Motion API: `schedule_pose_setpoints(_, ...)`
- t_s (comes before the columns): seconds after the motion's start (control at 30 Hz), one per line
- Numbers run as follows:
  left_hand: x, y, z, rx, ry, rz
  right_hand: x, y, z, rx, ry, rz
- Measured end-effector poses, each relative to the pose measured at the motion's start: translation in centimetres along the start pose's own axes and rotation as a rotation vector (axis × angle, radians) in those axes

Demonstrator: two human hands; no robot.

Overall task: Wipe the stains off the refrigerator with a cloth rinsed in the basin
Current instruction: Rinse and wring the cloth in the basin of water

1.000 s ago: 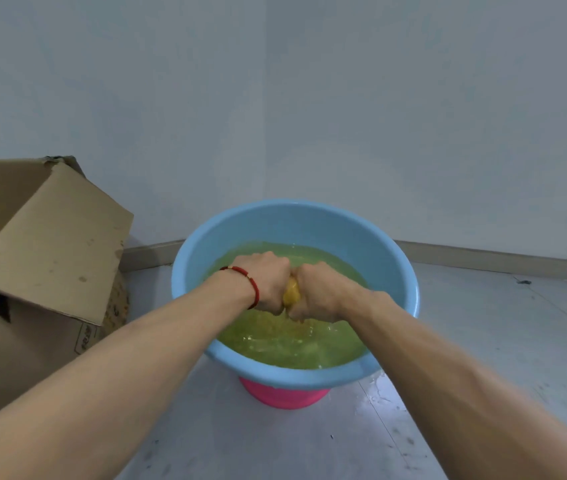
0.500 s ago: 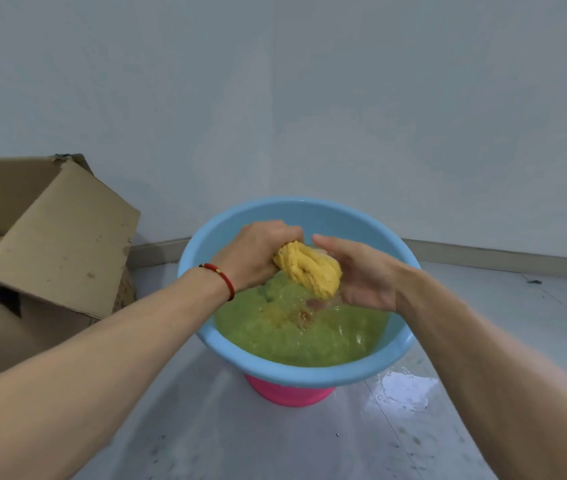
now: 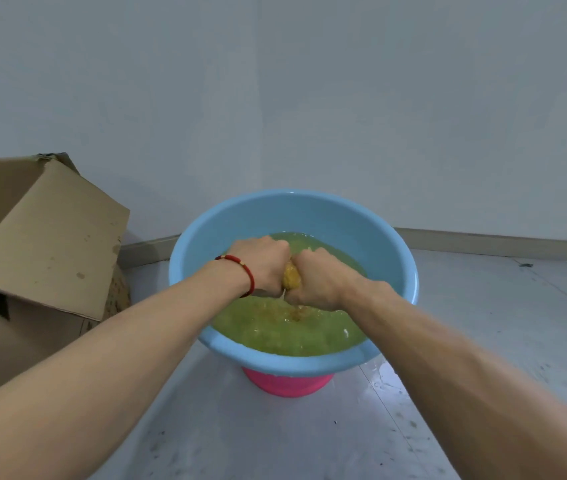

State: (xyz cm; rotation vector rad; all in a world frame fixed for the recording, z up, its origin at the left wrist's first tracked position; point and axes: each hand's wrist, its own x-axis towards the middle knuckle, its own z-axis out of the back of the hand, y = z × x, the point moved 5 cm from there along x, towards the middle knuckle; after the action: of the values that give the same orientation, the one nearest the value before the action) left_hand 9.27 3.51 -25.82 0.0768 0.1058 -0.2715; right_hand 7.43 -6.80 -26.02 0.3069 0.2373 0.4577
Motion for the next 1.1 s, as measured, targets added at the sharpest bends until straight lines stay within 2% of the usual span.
schedule_pose_setpoints(0.13, -0.4, 0.2, -1.7, -0.566, 0.409, 0.064, -0.4, 0.2, 0.4, -0.356, -0.115, 0.096)
schedule_pose_setpoints(0.2, -0.4, 0.6, -1.6, -0.683, 0.427, 0.075, -0.3, 0.0, 0.8, -0.379, -0.135, 0.074)
schedule_pose_setpoints(0.23, -0.5, 0.7, -1.4, -0.617, 0.398, 0.061, -0.3, -0.1, 0.8, -0.322, -0.091, 0.042)
schedule_pose_setpoints(0.27, -0.4, 0.7, -1.0, -0.47, 0.319, 0.036, -0.2, -0.4, 0.5, -0.203, -0.019, 0.008)
schedule_pose_setpoints(0.33, -0.1, 0.7, 0.0, -0.14, 0.047, -0.024, -0.7, -0.9, -0.4, 0.298, 0.231, -0.064)
schedule_pose_setpoints(0.4, -0.1, 0.9, 0.6, -0.047, -0.191, -0.143, -1.7, -1.2, -0.8, 0.979, 0.47, -0.132)
schedule_pose_setpoints(0.43, -0.4, 1.2, 0.7, -0.074, -0.284, -0.207, -2.2, -1.7, -0.4, 1.18, 0.515, -0.137)
schedule_pose_setpoints(0.5, -1.2, 1.5, 1.2, -0.13, -0.484, -0.336, -2.6, -2.6, 0.2, 1.275, 0.552, -0.086)
schedule_pose_setpoints(0.57, -2.0, 1.1, 1.8, -0.132, -0.652, -0.413, -2.8, -2.2, -0.2, 1.23, 0.556, -0.072)
schedule_pose_setpoints(0.63, -2.4, 0.7, 2.6, -0.147, -0.745, -0.428, -2.8, -1.1, -0.9, 1.297, 0.555, -0.07)
schedule_pose_setpoints(0.73, -2.8, 0.9, 3.9, -0.152, -0.84, -0.399, -2.4, 0.2, -0.7, 1.611, 0.517, -0.025)
schedule_pose_setpoints(0.77, -2.8, 1.1, 4.1, -0.133, -0.85, -0.382, -2.5, 0.3, -0.3, 1.635, 0.512, -0.03)
schedule_pose_setpoints(0.8, -3.0, 1.2, 4.0, -0.107, -0.851, -0.361, -2.6, 0.6, 0.2, 1.592, 0.506, -0.043)
schedule_pose_setpoints(0.87, -3.2, 1.0, 3.2, -0.037, -0.799, -0.323, -2.6, 0.6, 0.4, 1.34, 0.455, -0.083)
schedule_pose_setpoints(0.97, -2.7, 0.4, 1.7, 0.093, -0.55, -0.211, -2.1, -0.3, 0.1, 0.777, 0.249, -0.183)
schedule_pose_setpoints(1.03, -2.3, -0.1, 1.0, 0.198, -0.391, -0.158, -1.5, -0.3, 0.1, 0.435, 0.091, -0.151)
schedule_pose_setpoints(1.1, -2.1, -0.5, 0.4, 0.155, -0.243, -0.147, -1.1, -0.1, -0.3, 0.193, 0.009, -0.068)
